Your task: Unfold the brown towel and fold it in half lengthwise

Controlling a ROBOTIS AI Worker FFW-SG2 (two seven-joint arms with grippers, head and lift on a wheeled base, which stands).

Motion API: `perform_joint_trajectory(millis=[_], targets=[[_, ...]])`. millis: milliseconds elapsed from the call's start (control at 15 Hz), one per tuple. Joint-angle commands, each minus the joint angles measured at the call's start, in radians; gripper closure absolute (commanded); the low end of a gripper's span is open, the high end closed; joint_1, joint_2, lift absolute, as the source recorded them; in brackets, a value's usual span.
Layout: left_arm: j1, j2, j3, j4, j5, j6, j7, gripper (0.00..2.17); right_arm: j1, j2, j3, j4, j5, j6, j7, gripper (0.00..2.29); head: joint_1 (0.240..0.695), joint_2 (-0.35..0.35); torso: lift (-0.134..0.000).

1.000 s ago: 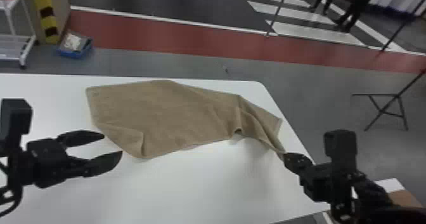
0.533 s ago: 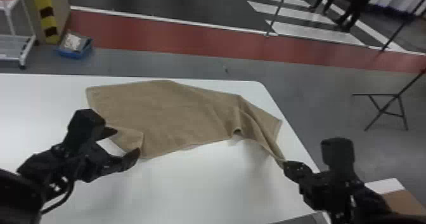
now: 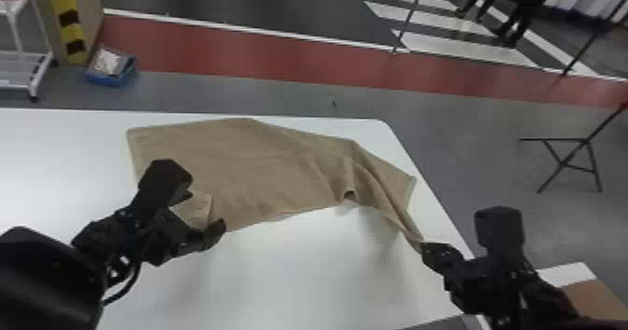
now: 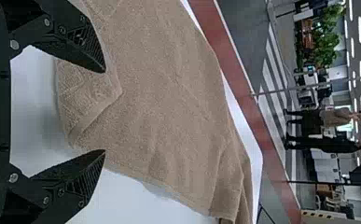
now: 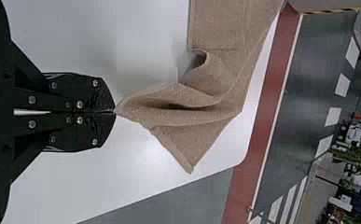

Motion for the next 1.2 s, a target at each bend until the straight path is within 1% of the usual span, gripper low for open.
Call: perform_joint_trajectory(millis=[0, 67, 200, 400, 600, 733, 800, 867, 933, 1000, 1133], targets=[[-0.029, -0.025, -0.024, 0.046, -0.009, 0.013, 0.037, 0.33, 0.005, 0.000, -0.002, 0.001, 0.000, 0.000, 0.000, 1.69, 0.695, -0.350, -0.123], [-0.036, -0.031, -0.036, 0.066, -0.018, 0.013, 0.062, 0.33, 0.008, 0.000, -0.004, 0.000, 0.000, 0.000, 0.000, 1.69, 0.695, -0.350, -0.123], [-0.059, -0.042, -0.068, 0.099, -0.081, 0.013, 0.105, 0.33, 0.017, 0.000, -0.011, 0.000, -0.003, -0.015, 0.000, 1.69, 0.695, -0.350, -0.123], [-0.066, -0.042, -0.091, 0.129, -0.141, 0.026, 0.143, 0.33, 0.026, 0.000, -0.025, 0.000, -0.011, -0.025, 0.000, 1.69, 0.695, -0.350, -0.123], [-0.061, -0.036, -0.081, 0.125, -0.144, 0.044, 0.155, 0.33, 0.028, 0.000, -0.030, 0.001, -0.015, -0.025, 0.000, 1.69, 0.695, -0.350, -0.123], [-0.062, -0.030, -0.071, 0.108, -0.147, 0.093, 0.160, 0.33, 0.028, 0.000, -0.030, 0.001, -0.015, -0.025, 0.000, 1.69, 0.695, -0.350, -0.123], [-0.062, -0.028, -0.062, 0.096, -0.152, 0.136, 0.152, 0.52, 0.028, 0.000, -0.030, 0.003, -0.017, -0.025, 0.000, 1.69, 0.695, -0.350, -0.123], [-0.062, -0.027, -0.056, 0.096, -0.156, 0.151, 0.146, 0.64, 0.028, 0.000, -0.030, 0.003, -0.017, -0.025, 0.000, 1.69, 0.695, -0.350, -0.123], [-0.064, -0.027, -0.052, 0.096, -0.165, 0.167, 0.141, 0.65, 0.028, 0.000, -0.030, 0.003, -0.017, -0.025, 0.000, 1.69, 0.695, -0.350, -0.123], [-0.062, -0.027, -0.047, 0.096, -0.165, 0.170, 0.147, 0.73, 0.028, 0.000, -0.030, 0.004, -0.018, -0.025, 0.000, 1.69, 0.695, -0.350, -0.123], [-0.055, -0.027, -0.024, 0.091, -0.158, 0.167, 0.151, 0.73, 0.026, 0.000, -0.030, 0.004, -0.018, -0.025, 0.000, 1.69, 0.695, -0.350, -0.123]])
